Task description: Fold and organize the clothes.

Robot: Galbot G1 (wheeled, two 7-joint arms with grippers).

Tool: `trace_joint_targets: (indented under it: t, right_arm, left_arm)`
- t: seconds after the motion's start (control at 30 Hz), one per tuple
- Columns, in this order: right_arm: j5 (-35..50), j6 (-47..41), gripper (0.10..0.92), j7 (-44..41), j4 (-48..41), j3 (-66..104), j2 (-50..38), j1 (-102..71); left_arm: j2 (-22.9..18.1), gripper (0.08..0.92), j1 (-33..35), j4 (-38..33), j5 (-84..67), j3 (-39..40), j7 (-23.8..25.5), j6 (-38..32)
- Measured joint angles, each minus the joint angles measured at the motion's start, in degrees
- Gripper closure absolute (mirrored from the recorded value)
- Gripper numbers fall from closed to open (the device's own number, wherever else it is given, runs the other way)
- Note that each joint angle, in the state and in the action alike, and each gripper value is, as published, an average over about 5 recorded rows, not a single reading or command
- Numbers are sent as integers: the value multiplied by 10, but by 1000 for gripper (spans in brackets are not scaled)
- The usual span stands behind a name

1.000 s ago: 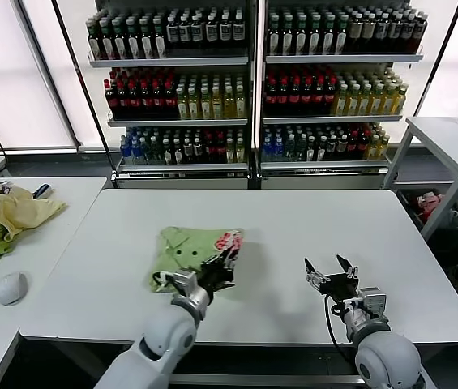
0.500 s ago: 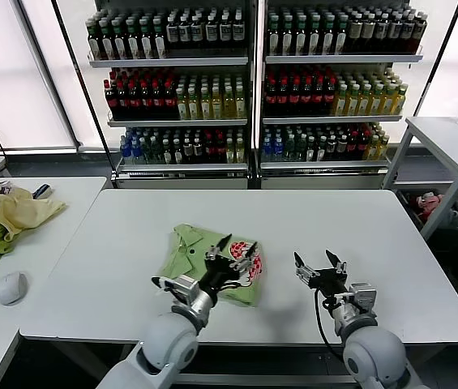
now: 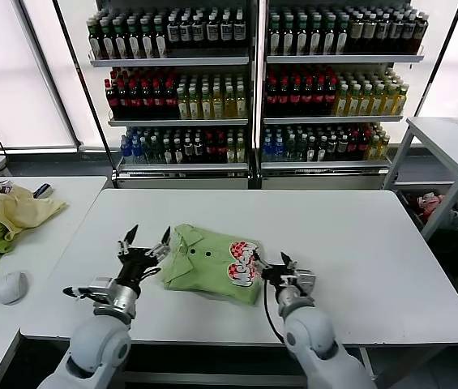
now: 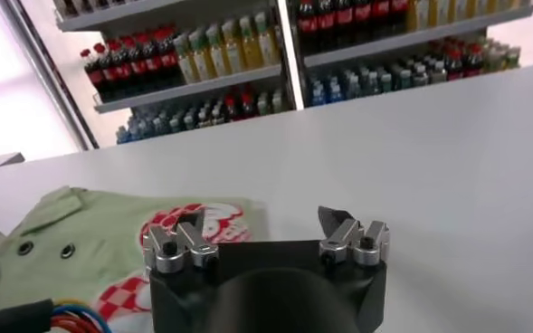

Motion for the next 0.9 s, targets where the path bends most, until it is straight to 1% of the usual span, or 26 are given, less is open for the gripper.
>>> trace_joint_targets:
  t: [0.07, 0.13, 0.53, 0.8, 0.9]
  right_arm:
    - [0, -1, 214, 9, -21, -11, 15, 14]
    - [0, -3, 250, 19, -39, -21, 26, 25]
    - [-2, -21, 594, 46, -84, -44, 39, 67]
    - [-51, -35, 822, 13, -111, -42, 13, 94]
    - [-72, -38, 871, -10, -125, -40, -2, 107]
  left_arm:
    - [5, 177, 9, -1, -2, -14, -3, -4]
    - [9, 177, 16, -2, -3, -24, -5, -6]
    - [23, 177, 27, -5, -7, -51, -10, -12]
    - [34, 177, 33, -3, -12, -60, -9, -16]
    - [38, 177, 37, -3, -14, -62, -8, -18]
